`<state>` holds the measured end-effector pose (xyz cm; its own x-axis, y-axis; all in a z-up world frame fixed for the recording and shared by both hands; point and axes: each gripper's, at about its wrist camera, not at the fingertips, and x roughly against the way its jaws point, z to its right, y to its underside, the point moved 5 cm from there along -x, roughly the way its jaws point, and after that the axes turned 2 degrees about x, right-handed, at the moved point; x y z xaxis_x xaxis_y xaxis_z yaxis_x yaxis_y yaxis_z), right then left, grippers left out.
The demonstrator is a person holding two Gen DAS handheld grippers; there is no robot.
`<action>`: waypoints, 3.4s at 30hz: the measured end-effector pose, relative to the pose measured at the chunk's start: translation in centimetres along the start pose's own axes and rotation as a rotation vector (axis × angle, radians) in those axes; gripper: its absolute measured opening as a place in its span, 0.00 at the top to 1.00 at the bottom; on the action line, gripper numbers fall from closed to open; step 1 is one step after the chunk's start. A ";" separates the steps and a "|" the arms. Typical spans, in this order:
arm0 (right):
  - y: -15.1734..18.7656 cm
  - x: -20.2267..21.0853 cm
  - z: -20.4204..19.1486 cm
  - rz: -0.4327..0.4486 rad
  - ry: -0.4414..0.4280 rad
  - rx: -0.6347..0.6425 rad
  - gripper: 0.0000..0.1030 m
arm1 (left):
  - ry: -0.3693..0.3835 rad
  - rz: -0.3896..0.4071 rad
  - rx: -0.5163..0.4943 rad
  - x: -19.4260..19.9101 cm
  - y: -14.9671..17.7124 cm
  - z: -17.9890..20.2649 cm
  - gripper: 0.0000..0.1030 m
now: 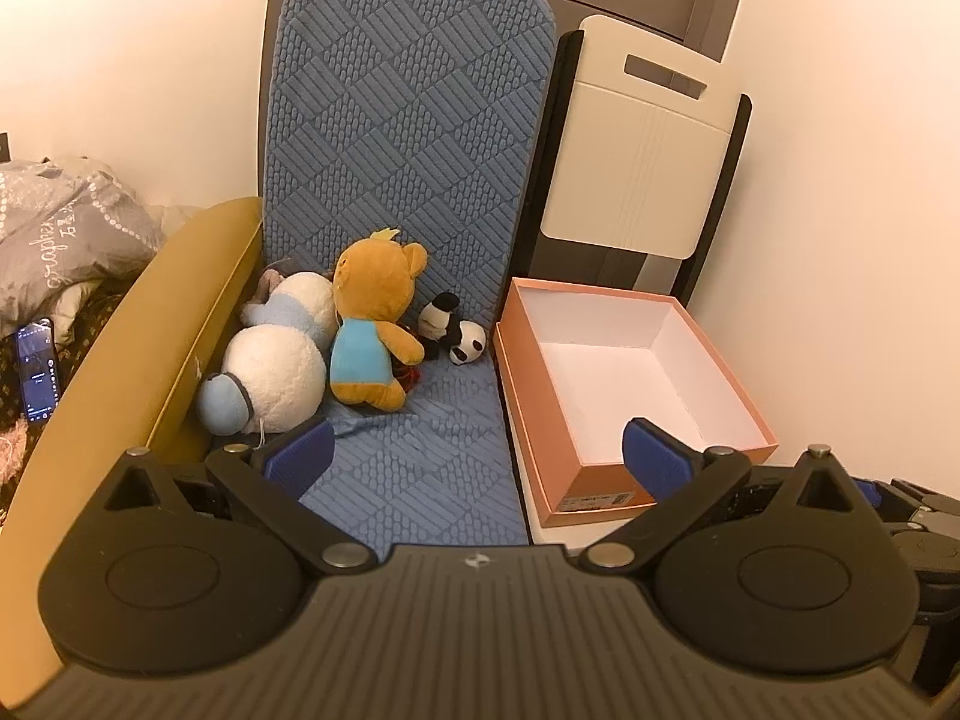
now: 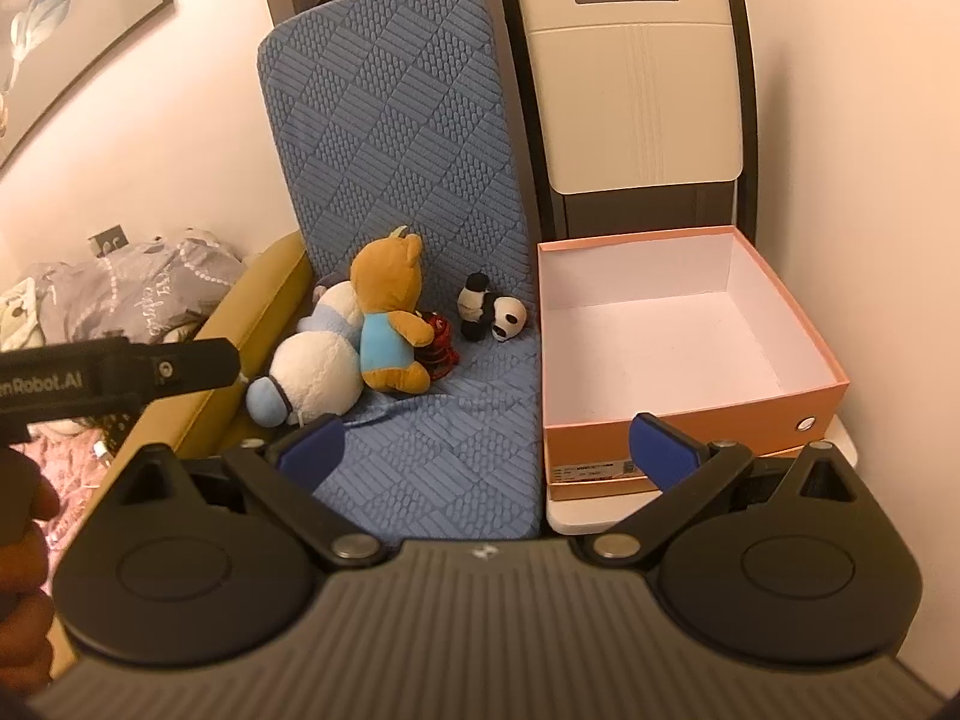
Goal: Organize objects
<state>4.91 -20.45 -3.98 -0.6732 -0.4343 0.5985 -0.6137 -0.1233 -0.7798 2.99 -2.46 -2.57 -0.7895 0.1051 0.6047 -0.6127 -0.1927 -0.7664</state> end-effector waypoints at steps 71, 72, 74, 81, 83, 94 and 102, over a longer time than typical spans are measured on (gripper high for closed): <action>-1.4 -19.2 -0.1 -0.069 -0.078 0.022 0.04 | -0.042 -0.158 0.104 -23.9 -2.6 -8.6 0.01; -1.6 -20.0 -0.1 -0.065 -0.081 0.023 0.06 | -0.038 -0.164 0.110 -24.9 -2.7 -8.8 0.01; -1.9 -21.7 -0.5 -0.068 -0.087 0.037 0.17 | -0.042 -0.174 0.116 -26.9 -2.9 -9.4 0.01; -3.4 -27.8 -1.1 -0.103 -0.086 0.034 0.35 | -0.056 -0.223 0.113 -33.3 -3.0 -12.4 0.10; -4.0 -29.7 -1.2 -0.114 -0.087 0.013 0.35 | -0.050 -0.236 0.105 -34.7 -2.9 -13.1 0.12; -5.4 -41.5 -2.3 -0.284 -0.177 -0.201 0.35 | -0.009 -0.248 -0.028 -39.5 -2.5 -13.8 0.12; -4.2 -45.5 -1.3 -0.361 -0.242 -0.417 0.33 | -0.073 -0.192 -0.105 -40.8 -2.5 -13.5 0.27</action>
<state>37.57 1.00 -27.75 -0.3089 -0.6267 0.7154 -0.9292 0.0383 -0.3677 36.24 6.89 -28.27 -0.6561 0.0588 0.7524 -0.7545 -0.0728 -0.6522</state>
